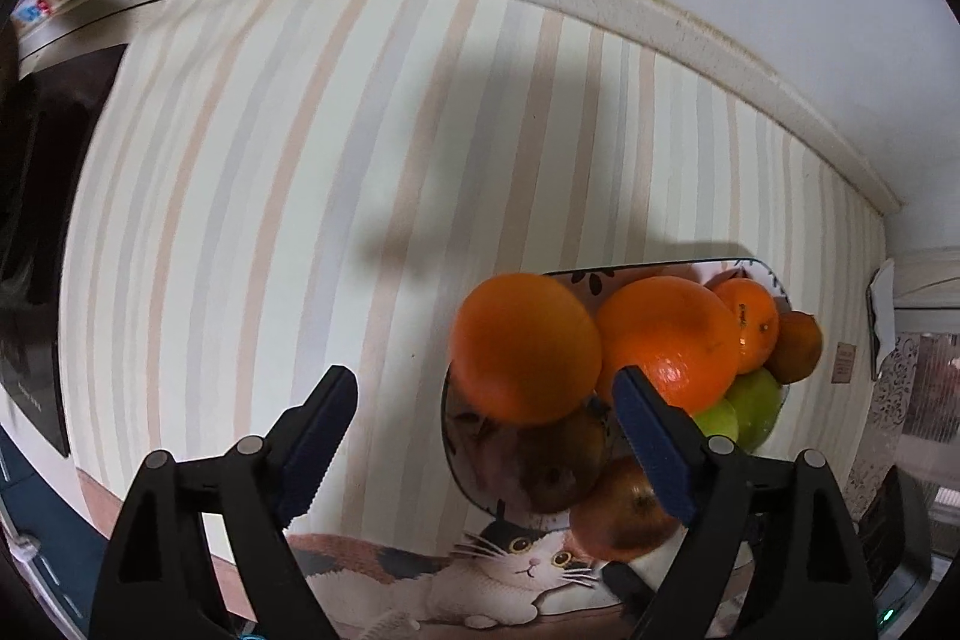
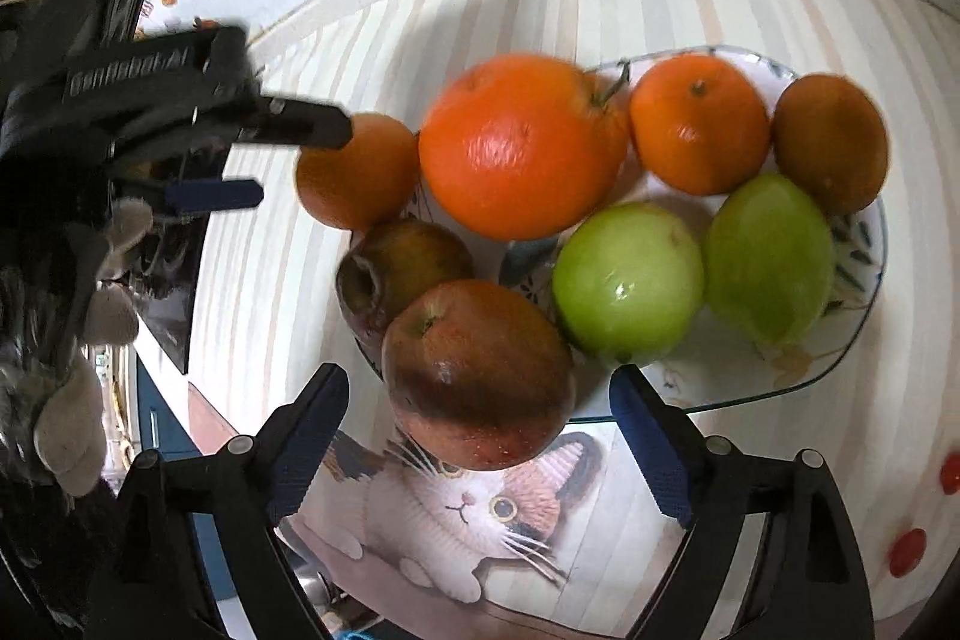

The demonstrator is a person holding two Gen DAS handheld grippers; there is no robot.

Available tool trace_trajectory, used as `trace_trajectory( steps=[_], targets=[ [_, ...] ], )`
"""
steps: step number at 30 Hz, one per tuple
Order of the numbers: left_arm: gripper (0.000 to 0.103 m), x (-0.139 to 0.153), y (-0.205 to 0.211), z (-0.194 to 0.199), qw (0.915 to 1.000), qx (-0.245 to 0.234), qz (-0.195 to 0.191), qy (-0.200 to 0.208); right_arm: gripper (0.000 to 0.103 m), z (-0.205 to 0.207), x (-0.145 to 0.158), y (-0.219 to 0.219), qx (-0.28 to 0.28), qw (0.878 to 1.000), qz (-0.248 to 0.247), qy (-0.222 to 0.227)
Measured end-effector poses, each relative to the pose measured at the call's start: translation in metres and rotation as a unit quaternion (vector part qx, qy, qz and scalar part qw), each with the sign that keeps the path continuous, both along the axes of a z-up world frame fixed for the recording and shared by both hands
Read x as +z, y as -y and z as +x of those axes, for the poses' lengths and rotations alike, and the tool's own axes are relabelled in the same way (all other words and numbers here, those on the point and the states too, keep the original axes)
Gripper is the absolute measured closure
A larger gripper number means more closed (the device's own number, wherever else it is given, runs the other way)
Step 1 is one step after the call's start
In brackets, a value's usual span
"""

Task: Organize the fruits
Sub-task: 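Carry the orange to the plate while the right gripper places the red apple there, then open both grippers and lift them away from the plate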

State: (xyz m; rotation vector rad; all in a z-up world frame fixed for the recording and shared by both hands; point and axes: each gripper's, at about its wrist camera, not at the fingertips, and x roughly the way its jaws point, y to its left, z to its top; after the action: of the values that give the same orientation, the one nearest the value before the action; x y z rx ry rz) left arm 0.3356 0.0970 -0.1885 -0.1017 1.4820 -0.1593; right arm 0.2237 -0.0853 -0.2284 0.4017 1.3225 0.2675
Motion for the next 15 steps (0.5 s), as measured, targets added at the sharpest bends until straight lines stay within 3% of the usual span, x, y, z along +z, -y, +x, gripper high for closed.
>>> trace_trajectory(
  steps=[9,15],
  targets=[
    [0.016,0.055,-0.010,-0.078,0.9942,0.044,0.028,0.095,0.006,-0.015,0.063,0.030,0.011,0.988,-0.137,0.072],
    [0.016,0.077,-0.003,-0.130,0.9888,0.073,0.028,0.127,0.005,-0.034,0.094,0.051,0.011,0.981,-0.171,0.094]
  ],
)
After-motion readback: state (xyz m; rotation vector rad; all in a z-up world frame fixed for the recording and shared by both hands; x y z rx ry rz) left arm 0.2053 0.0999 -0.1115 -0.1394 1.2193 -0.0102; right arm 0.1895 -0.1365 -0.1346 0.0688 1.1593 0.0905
